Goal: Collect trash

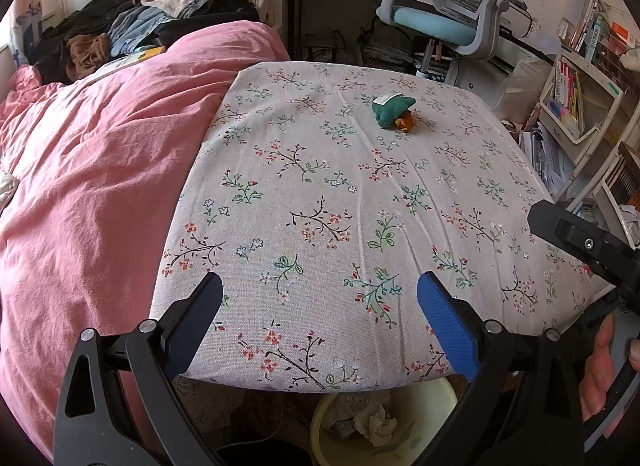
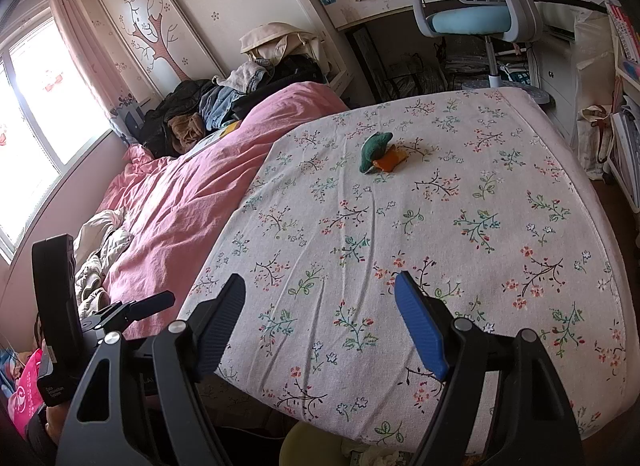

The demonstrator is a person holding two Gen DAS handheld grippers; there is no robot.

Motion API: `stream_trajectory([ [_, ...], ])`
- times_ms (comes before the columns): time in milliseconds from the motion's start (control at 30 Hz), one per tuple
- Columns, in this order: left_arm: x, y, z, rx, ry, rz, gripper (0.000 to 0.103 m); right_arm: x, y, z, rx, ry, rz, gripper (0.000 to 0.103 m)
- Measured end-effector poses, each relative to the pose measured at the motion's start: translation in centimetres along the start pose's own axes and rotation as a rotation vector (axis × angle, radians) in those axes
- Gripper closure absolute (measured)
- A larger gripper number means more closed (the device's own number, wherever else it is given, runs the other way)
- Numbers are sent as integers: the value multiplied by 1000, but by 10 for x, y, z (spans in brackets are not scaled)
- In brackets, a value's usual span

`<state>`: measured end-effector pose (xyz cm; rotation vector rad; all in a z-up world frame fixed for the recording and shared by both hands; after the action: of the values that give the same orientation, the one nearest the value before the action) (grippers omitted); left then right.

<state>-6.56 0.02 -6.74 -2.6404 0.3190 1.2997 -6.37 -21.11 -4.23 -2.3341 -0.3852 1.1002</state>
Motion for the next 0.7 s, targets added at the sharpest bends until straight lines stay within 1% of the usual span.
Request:
stream_trajectory([
  [700,0,3,-1,6,-1,5,9,0,-1,2,2,-3,-2,29],
])
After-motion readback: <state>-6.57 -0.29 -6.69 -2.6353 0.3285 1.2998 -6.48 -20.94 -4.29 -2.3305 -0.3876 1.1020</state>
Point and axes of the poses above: each gripper's, at about its wrist camera, not at the fingertips, and x roughly the way its jaws point, y to its right, z to its underside, the point moved 2 cm from there along x, roughly the way its jaws point, and after that the axes turned 14 degrees about x, right-handed, at the moved point
